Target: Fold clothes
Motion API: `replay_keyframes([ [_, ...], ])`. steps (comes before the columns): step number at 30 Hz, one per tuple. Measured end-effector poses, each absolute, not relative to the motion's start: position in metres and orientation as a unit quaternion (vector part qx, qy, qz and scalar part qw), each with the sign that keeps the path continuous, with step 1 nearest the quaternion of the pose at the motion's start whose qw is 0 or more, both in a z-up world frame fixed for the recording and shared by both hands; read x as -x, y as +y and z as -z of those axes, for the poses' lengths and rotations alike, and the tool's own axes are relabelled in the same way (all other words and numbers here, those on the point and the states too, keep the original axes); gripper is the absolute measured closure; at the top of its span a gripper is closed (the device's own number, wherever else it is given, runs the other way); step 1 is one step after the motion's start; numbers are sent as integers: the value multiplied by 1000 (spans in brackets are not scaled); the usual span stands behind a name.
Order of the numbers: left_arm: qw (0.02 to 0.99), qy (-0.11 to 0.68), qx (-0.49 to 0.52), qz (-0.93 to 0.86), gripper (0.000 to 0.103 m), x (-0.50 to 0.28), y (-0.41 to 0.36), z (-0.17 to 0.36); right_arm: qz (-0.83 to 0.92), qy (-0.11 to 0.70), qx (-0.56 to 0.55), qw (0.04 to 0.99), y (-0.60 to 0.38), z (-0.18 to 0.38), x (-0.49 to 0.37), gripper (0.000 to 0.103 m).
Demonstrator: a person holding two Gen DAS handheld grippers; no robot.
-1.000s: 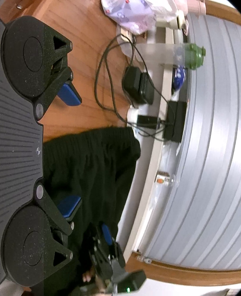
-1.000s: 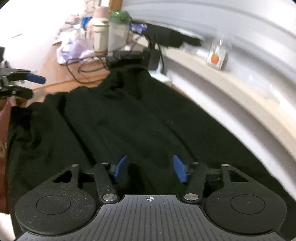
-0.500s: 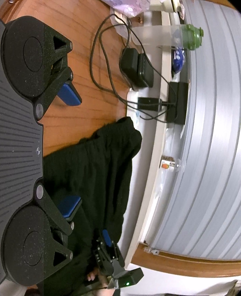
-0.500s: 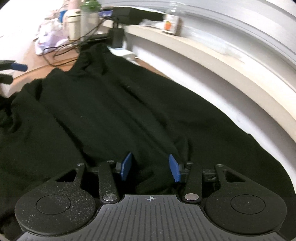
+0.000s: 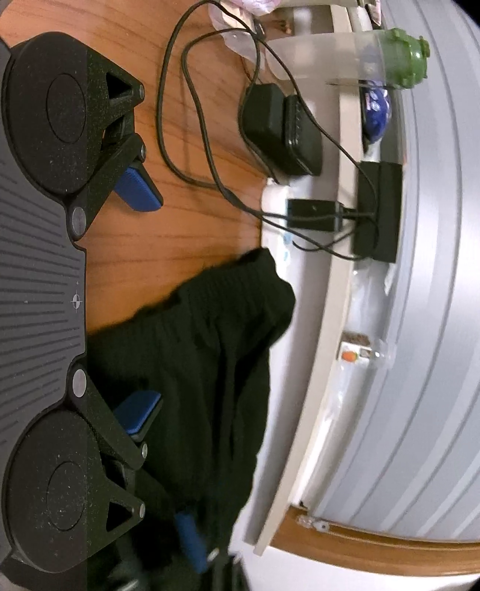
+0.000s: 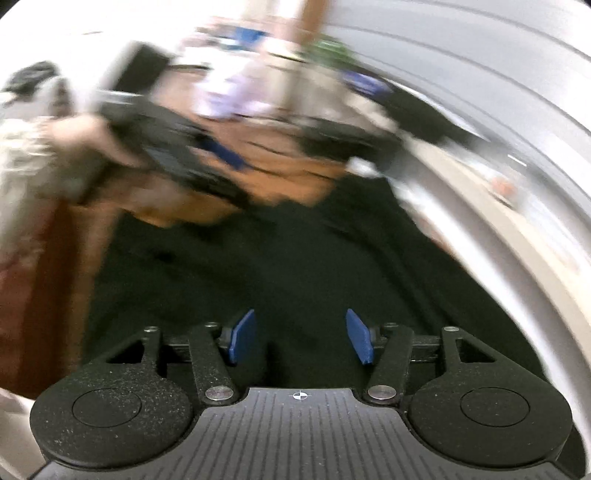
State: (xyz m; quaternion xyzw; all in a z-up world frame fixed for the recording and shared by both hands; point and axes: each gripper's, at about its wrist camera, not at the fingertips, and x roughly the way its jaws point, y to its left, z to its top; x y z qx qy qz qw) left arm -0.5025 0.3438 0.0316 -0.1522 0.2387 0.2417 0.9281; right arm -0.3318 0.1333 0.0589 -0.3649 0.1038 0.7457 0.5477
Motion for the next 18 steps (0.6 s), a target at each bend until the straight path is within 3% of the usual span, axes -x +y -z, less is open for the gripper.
replay_keyframes([
  [10, 922, 265, 140, -246, 0, 503, 347, -25, -771, 67, 393, 497, 142, -48, 420, 46],
  [15, 920, 268, 132, -252, 0, 499, 348, -19, -760, 41, 413, 500, 142, -35, 446, 34],
  [18, 920, 268, 131, -252, 0, 499, 349, -18, -754, 26, 428, 498, 139, -23, 459, 33],
])
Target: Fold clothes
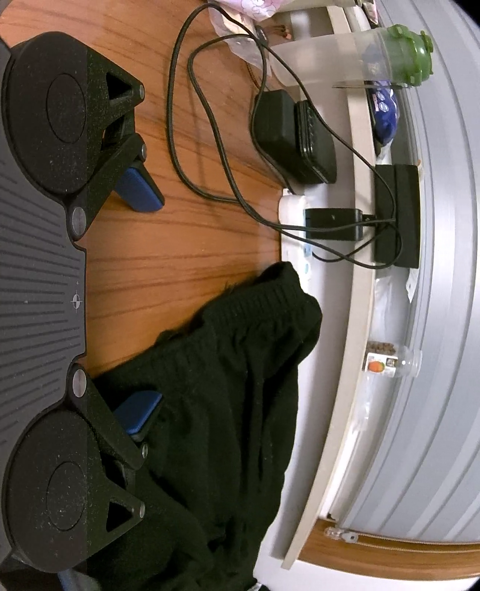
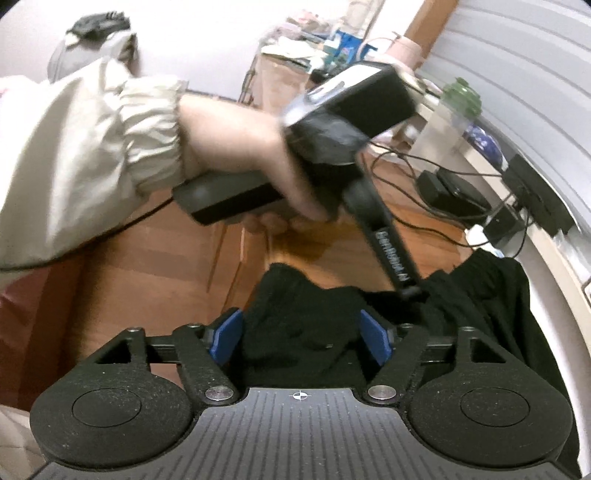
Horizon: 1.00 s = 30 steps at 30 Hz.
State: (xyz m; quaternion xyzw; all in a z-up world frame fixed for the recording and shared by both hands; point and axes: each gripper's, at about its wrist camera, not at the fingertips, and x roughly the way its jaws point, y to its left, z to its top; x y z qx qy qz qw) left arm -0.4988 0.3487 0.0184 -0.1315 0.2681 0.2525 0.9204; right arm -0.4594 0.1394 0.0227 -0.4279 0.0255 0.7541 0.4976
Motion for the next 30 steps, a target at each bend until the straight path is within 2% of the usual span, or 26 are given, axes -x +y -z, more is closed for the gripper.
replay_keyframes([
  [4, 920, 269, 130, -254, 0, 498, 348, -18, -742, -1, 452, 495, 138, -8, 473, 30],
  [7, 920, 270, 129, -255, 0, 498, 348, -18, -729, -26, 465, 501, 139, -1, 475, 36],
  [11, 920, 268, 132, -255, 0, 499, 350, -20, -751, -20, 451, 482, 136, -11, 466, 78],
  [12, 923, 256, 137, -252, 0, 502, 350, -23, -764, -10, 439, 473, 134, -17, 463, 85],
  [14, 929, 234, 145, -247, 0, 506, 349, -30, -783, -1, 424, 456, 127, -31, 462, 93],
  [22, 920, 268, 120, -260, 0, 497, 349, -29, -804, -3, 404, 437, 110, -75, 450, 95],
  [30, 915, 237, 144, -291, 1, 512, 357, -37, -744, -93, 443, 492, 137, -126, 402, 96],
])
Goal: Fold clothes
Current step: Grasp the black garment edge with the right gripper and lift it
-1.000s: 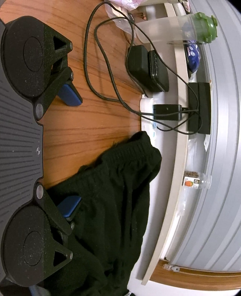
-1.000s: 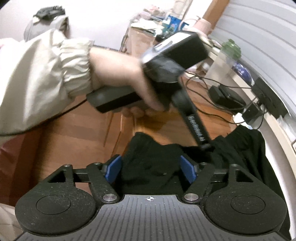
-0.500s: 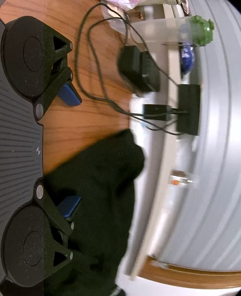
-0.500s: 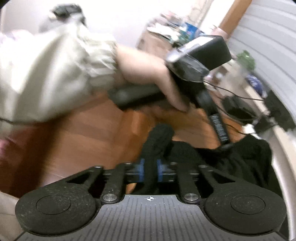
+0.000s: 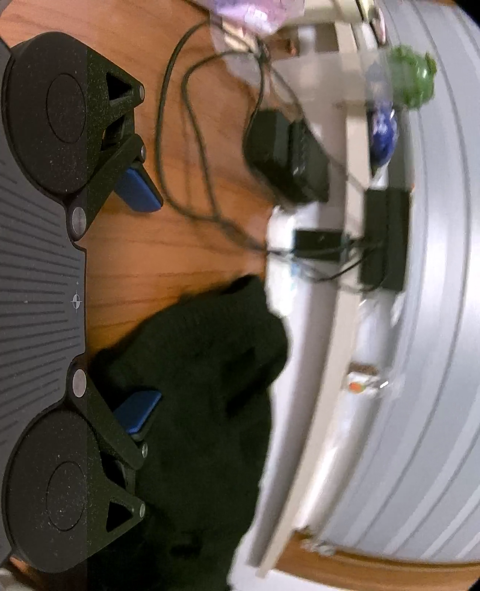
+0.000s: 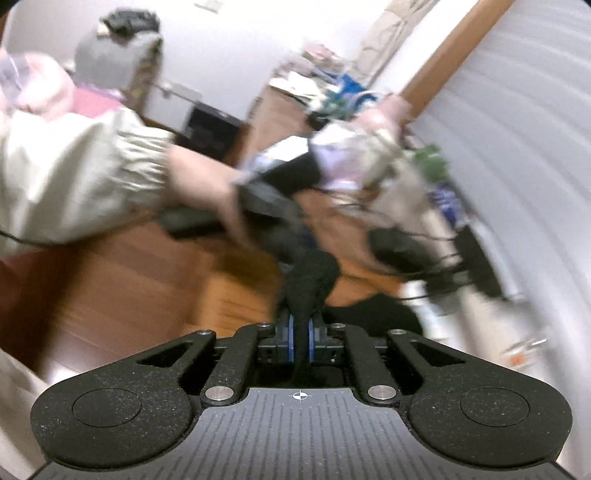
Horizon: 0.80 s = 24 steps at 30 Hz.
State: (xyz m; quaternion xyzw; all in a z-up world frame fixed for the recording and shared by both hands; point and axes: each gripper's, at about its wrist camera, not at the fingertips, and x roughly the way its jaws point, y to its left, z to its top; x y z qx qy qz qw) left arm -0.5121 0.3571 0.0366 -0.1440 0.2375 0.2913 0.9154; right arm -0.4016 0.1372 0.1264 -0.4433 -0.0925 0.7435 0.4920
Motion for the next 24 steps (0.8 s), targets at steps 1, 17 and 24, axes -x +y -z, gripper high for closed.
replay_keyframes([
  [1, 915, 229, 144, -300, 1, 515, 358, -40, -732, -107, 452, 499, 139, -128, 396, 96],
  [17, 948, 185, 131, -223, 44, 523, 316, -60, -628, -219, 509, 546, 202, -99, 348, 96],
  [24, 958, 195, 76, -198, 13, 498, 295, -50, -628, -233, 506, 544, 204, -96, 354, 96],
])
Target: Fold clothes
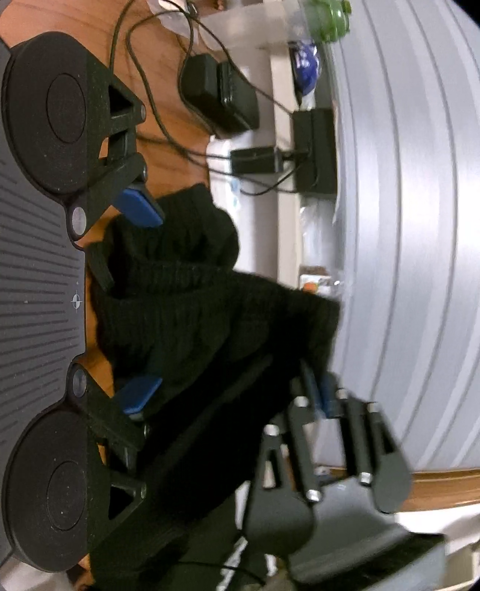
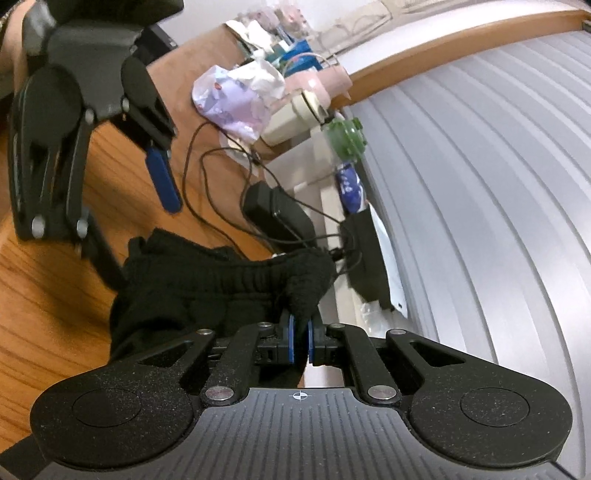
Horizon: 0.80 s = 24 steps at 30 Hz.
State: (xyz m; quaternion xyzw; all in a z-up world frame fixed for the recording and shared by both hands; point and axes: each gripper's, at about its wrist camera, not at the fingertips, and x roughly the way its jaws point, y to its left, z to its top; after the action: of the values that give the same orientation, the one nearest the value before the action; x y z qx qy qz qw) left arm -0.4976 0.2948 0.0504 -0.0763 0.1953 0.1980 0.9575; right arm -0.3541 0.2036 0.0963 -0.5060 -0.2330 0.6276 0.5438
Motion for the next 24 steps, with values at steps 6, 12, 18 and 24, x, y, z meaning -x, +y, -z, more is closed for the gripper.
replay_keyframes([
  [6, 956, 205, 94, -186, 13, 486, 297, -44, -622, -252, 497, 550, 202, -100, 358, 96],
  [12, 957, 233, 88, -149, 48, 479, 290, -42, -619, -294, 478, 550, 214, -104, 362, 96],
  [18, 952, 237, 93, -171, 90, 489, 300, -41, -629, -306, 479, 531, 240, -93, 366, 96],
  [24, 955, 216, 89, -181, 65, 502, 303, -40, -637, -300, 477, 527, 257, -86, 361, 96],
])
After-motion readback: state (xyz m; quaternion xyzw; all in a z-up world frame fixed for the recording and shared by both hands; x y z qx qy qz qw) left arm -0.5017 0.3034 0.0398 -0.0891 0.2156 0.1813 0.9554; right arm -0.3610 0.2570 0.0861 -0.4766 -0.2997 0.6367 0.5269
